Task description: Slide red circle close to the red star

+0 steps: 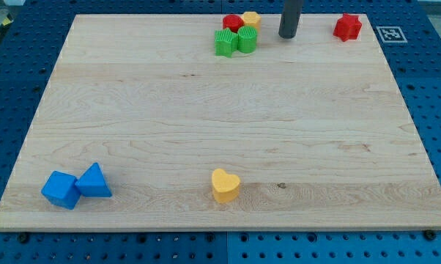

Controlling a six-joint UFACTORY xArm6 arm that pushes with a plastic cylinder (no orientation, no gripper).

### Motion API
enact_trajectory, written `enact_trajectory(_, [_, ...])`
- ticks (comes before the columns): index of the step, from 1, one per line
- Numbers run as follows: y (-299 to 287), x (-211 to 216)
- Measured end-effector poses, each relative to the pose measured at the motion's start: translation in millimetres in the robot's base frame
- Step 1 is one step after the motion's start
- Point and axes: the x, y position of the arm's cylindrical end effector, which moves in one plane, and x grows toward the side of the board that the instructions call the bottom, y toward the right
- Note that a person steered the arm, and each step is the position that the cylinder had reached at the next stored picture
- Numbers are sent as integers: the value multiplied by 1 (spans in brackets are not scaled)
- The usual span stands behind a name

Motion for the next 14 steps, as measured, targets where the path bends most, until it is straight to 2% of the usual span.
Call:
enact_trajectory(1, [0, -27])
enact_trajectory(2, [-45, -49])
enact_trajectory(3, [-94, -49])
enact_trajectory(5, [-101, -15])
enact_trajectory(6, [-122, -35])
enact_trajectory(7, [-176, -45])
enact_trajectory(8, [-208, -24])
enact_trajectory(11, [-146, 14])
enact_trajectory(12, [-140, 19])
enact_trajectory(14, [-84, 16])
